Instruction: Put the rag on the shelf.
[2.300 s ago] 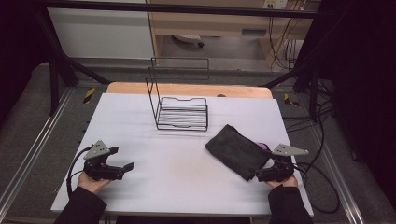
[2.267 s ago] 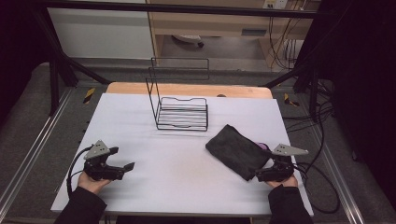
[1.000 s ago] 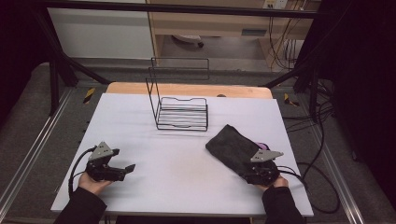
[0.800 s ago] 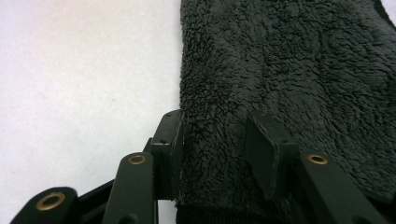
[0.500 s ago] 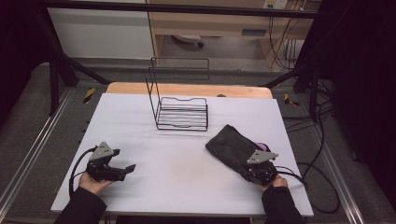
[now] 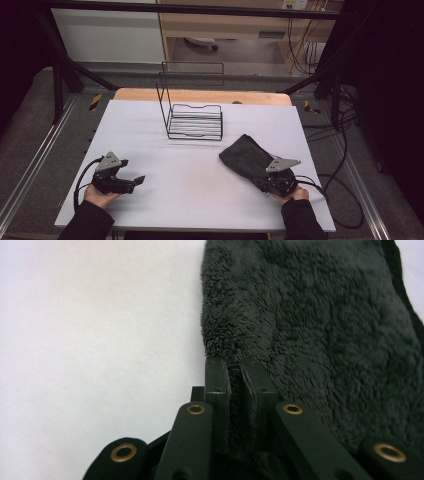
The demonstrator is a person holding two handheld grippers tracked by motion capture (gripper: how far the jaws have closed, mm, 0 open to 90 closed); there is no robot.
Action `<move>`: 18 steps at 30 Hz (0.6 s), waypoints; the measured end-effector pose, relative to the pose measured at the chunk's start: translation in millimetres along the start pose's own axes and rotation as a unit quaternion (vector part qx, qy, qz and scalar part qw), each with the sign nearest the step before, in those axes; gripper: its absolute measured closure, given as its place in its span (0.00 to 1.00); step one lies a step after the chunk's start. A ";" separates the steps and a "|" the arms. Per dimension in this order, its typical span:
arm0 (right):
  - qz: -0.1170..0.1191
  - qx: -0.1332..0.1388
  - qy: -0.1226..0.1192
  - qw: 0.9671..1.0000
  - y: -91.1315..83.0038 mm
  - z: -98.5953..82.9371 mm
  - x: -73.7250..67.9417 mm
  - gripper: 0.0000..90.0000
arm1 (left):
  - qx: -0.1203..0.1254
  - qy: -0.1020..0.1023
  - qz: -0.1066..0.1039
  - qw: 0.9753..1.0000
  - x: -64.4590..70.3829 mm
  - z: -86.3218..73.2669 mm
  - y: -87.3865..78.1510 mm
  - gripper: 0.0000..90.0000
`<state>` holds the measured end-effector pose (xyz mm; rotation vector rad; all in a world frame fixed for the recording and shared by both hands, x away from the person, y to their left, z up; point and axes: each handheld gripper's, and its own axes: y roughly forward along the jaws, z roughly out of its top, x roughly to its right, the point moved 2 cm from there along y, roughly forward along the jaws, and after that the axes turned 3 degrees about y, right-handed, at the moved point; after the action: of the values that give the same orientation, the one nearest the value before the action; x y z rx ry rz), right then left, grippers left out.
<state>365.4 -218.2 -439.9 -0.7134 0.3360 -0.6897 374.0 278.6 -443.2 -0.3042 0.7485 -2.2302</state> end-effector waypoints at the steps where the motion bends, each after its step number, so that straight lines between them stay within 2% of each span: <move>1: 0.004 0.001 0.001 1.000 0.4 1.4 -1.9 0.93 | 0.000 0.000 0.000 1.000 -0.1 0.0 0.1 0.10; 10: 0.031 0.004 0.011 0.999 4.8 12.7 -18.3 0.93 | 0.000 -0.002 0.000 1.000 -0.2 0.1 0.2 0.11; 18: 0.046 0.013 0.022 0.999 12.0 23.1 -28.9 0.93 | -0.002 -0.002 0.000 1.000 -0.2 0.2 0.7 0.11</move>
<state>361.3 -180.8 -430.1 -0.6553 0.3966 -0.6226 374.7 278.3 -443.5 -0.3109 0.7494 -2.2278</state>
